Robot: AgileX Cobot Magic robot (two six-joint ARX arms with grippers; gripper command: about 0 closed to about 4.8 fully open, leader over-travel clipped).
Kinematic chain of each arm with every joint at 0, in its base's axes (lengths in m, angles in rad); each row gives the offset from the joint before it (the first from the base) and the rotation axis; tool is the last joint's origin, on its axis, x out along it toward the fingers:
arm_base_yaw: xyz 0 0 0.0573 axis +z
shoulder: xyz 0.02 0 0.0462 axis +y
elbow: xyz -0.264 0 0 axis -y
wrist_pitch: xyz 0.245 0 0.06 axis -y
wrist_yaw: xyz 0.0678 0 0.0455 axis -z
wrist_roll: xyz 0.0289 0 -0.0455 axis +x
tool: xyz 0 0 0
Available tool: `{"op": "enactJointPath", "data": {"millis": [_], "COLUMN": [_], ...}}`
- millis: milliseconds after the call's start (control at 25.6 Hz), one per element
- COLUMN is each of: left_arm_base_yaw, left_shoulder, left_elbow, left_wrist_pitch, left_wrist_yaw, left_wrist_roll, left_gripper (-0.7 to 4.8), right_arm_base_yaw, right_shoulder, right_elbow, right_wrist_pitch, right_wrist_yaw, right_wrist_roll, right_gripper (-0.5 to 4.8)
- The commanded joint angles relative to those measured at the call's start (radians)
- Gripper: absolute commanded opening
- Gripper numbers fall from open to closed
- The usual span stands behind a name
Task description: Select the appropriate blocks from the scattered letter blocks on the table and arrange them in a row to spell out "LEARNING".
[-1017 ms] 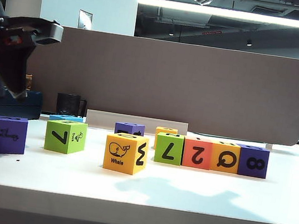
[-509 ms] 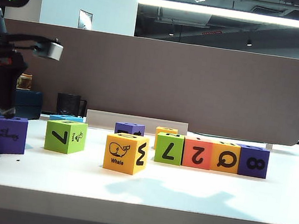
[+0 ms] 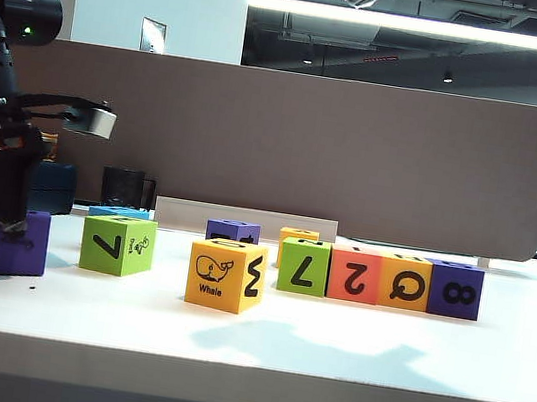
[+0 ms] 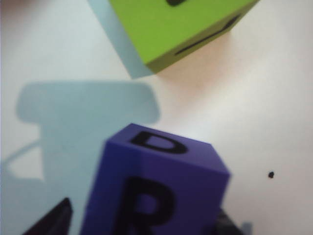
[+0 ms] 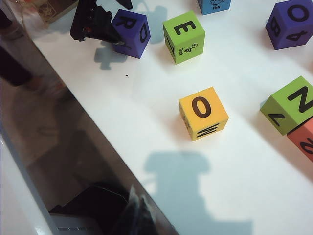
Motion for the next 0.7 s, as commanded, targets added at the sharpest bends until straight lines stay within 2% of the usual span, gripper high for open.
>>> {"op": "enactJointPath", "data": {"millis": [39, 196, 313, 391, 509, 548, 626, 704], "left_arm_base_yaw": [-0.001, -0.001, -0.011, -0.034, -0.093, -0.134, -0.193, -0.251], "left_shoulder": [-0.001, -0.002, -0.002, -0.002, -0.002, -0.002, -0.002, -0.002], "left_elbow": [0.005, 0.005, 0.031, 0.078, 0.164, 0.205, 0.248, 0.263], "left_wrist_pitch": [0.013, 0.018, -0.018, -0.064, -0.137, -0.142, -0.113, -0.056], "left_wrist_yaw": [0.071, 0.082, 0.094, 0.093, 0.093, 0.092, 0.090, 0.034], "left_wrist_roll": [-0.008, -0.081, -0.194, -0.211, -0.247, -0.305, -0.371, -0.431], "left_gripper": [2.69, 2.68, 2.68, 2.68, 2.68, 2.68, 2.67, 2.67], "right_arm_base_yaw": [0.000, 0.000, 0.000, 0.000, 0.000, 0.000, 0.000, 0.000], "right_shoulder": [-0.002, -0.002, -0.002, -0.002, -0.002, -0.002, -0.002, -0.002], "right_elbow": [0.007, 0.007, 0.007, 0.007, 0.007, 0.007, 0.007, 0.007], "right_wrist_pitch": [0.016, 0.017, 0.017, 0.018, 0.017, 0.017, 0.017, 0.015], "right_wrist_yaw": [-0.002, -0.001, -0.001, -0.001, -0.001, -0.001, -0.001, -0.001], "right_wrist_roll": [-0.003, -0.003, -0.003, -0.003, -0.003, -0.003, -0.003, -0.003], "right_gripper": [-0.02, -0.02, -0.02, -0.02, -0.02, -0.02, -0.02, -0.02]}}
